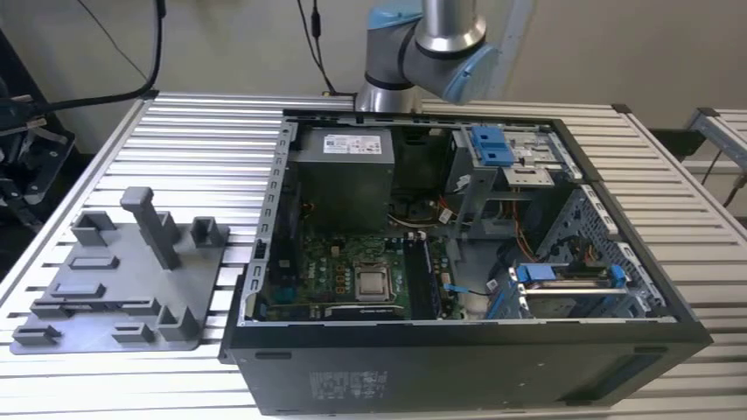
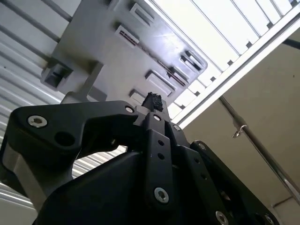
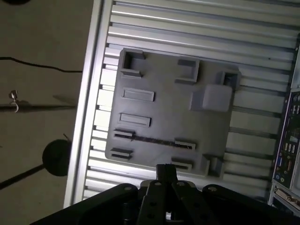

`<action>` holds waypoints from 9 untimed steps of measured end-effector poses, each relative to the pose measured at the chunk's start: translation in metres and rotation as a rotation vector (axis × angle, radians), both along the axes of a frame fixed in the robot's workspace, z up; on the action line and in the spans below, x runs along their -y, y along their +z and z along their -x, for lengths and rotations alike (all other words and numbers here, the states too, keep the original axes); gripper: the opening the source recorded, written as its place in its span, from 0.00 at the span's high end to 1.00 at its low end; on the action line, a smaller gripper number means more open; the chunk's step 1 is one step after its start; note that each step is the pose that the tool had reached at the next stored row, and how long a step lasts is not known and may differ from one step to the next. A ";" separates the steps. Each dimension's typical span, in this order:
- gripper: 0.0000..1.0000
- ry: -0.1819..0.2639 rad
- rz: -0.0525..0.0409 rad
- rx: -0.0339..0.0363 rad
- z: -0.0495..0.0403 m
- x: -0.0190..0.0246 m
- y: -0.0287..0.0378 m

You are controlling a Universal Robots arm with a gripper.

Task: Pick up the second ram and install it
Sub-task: 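Pick up the second ram and move it above second insertion slot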

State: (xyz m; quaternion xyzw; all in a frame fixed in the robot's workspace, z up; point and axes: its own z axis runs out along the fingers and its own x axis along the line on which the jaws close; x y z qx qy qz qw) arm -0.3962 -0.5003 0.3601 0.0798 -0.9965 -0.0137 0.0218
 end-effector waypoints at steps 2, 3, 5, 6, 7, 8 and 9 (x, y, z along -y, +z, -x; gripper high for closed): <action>0.89 0.019 0.0012 -0.0001 0.0000 0.0000 0.0000; 0.89 0.028 0.0017 0.0000 0.0000 0.0000 0.0000; 0.89 0.047 0.0031 0.0000 0.0000 0.0000 0.0000; 0.89 0.056 0.0039 0.0000 0.0000 0.0000 0.0000; 0.89 0.066 0.0046 0.0000 0.0000 0.0000 0.0000; 0.89 0.074 0.0054 0.0000 0.0000 0.0000 0.0000; 0.89 0.084 0.0058 0.0000 0.0000 0.0000 0.0000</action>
